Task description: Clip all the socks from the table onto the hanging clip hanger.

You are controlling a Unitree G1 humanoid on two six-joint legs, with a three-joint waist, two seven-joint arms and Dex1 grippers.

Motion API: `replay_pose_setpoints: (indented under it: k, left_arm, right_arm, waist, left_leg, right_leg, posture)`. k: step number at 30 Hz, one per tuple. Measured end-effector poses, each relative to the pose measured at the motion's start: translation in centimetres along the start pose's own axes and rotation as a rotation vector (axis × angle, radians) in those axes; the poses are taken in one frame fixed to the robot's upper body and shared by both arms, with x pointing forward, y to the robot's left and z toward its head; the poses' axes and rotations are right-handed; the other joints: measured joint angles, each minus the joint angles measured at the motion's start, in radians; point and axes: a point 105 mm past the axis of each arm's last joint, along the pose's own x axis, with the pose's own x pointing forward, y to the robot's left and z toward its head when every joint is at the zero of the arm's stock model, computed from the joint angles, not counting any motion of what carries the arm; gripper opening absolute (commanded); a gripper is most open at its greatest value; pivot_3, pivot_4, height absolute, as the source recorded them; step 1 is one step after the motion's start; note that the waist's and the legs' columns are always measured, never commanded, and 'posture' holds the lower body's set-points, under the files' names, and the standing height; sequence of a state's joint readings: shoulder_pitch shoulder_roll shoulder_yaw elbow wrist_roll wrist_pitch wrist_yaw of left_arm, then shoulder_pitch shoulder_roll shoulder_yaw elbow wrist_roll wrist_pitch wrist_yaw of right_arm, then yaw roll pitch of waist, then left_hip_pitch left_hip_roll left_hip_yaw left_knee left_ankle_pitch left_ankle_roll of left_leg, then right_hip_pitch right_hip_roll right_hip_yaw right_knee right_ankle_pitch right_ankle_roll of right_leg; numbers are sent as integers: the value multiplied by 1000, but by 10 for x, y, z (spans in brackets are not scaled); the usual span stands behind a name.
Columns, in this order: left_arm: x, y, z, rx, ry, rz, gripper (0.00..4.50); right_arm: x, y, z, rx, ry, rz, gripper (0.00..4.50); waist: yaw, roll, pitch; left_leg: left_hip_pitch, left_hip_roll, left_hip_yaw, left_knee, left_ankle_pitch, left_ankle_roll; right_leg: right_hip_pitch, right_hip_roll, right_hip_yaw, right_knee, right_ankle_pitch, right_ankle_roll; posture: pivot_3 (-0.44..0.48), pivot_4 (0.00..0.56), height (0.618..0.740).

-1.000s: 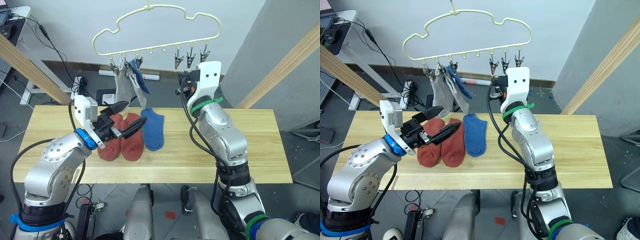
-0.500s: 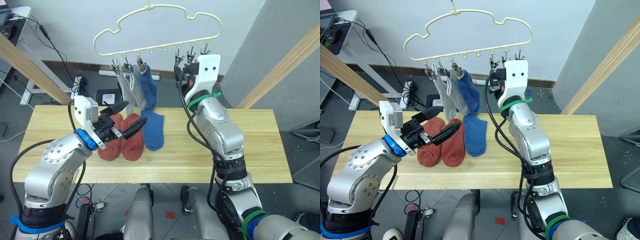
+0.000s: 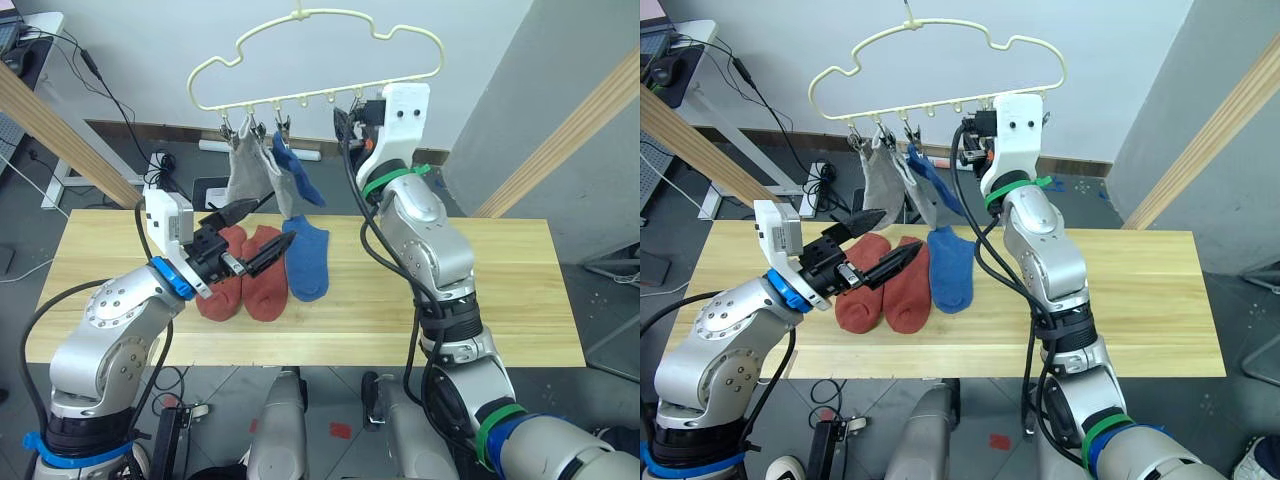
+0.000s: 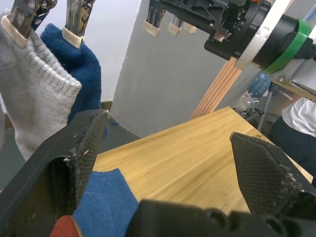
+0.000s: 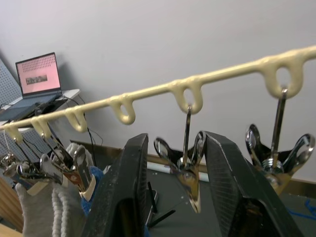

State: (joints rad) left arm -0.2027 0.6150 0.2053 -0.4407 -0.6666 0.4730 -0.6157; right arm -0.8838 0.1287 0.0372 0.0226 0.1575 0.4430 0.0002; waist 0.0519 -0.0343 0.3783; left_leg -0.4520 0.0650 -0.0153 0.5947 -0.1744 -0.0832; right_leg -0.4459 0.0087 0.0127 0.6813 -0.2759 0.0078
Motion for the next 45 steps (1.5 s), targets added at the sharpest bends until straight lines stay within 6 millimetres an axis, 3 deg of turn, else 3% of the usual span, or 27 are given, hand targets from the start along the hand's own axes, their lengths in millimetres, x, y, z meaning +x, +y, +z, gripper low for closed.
replay_pose_setpoints:
  k: [13, 33, 41, 45]
  left_arm:
    - [0, -2, 4, 9, -11, 5, 4498]
    - [1, -1, 12, -20, -68, 21, 4498]
    - [1, -1, 11, -22, -65, 23, 4498]
    - [-2, -3, -6, -20, 6, 45, 4498]
  right_arm:
    - [2, -2, -10, -21, 23, 4, 1726]
    - [3, -3, -5, -19, 0, 1, 1726]
    - [3, -3, -2, -16, -17, 4, 11]
    - [3, -4, -2, -3, -15, 17, 11]
  waist:
    - [0, 0, 0]
    - [1, 0, 0]
    - [1, 0, 0]
    - [0, 0, 0]
  left_leg:
    - [0, 0, 0, 0, 0, 0]
    - [0, 0, -1, 2, 0, 0]
    - [0, 0, -2, 3, 0, 0]
    - [0, 0, -1, 4, 0, 0]
  right_leg:
    - [0, 0, 0, 0, 0, 0]
    - [1, 0, -1, 1, 0, 0]
    - [1, 0, -1, 2, 0, -1]
    - [2, 0, -1, 2, 0, -1]
  posture:
    - [204, 391, 740]
    - [205, 388, 740]
    - [197, 394, 740]
    - [179, 401, 740]
